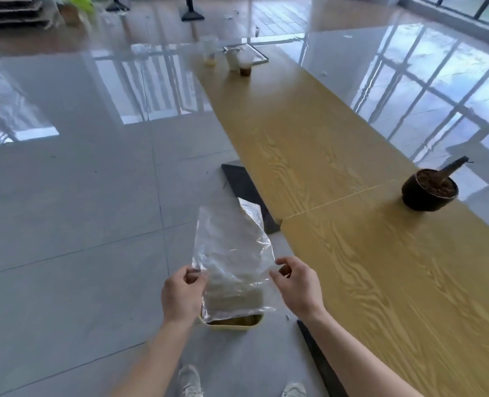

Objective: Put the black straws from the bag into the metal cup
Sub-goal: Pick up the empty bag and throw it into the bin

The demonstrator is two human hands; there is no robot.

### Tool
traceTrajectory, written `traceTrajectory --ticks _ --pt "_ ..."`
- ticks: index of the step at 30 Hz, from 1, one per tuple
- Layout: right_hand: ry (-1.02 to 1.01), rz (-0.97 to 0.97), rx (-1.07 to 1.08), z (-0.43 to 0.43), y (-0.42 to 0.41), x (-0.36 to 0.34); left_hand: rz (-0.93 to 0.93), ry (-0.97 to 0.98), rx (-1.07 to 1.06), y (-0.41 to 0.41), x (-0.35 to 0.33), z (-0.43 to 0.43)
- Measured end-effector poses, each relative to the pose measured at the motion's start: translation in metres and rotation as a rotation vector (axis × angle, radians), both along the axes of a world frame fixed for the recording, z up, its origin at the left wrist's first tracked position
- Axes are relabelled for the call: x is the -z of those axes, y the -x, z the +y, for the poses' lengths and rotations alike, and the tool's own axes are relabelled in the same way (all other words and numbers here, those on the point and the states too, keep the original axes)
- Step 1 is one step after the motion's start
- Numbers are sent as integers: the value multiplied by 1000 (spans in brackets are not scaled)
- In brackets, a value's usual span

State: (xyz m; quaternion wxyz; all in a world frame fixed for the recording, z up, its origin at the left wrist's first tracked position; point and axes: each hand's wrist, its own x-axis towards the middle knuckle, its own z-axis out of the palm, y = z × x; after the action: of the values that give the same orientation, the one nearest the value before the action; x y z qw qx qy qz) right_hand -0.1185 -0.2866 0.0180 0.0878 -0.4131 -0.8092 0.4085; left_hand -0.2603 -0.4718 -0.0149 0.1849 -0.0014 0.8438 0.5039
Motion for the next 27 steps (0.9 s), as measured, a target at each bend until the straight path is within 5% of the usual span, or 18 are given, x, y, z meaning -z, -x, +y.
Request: traceTrajectory --ticks 9,17,27 --pt "-89 -176 -68 -39 42 118 -45 163 72 40 111 -17" --pt "-133 -326 -186 -15 58 293 -10 335 177 56 284 12" --pt "-210 -791 -703 9 100 487 264 1048 871 69 453 57"
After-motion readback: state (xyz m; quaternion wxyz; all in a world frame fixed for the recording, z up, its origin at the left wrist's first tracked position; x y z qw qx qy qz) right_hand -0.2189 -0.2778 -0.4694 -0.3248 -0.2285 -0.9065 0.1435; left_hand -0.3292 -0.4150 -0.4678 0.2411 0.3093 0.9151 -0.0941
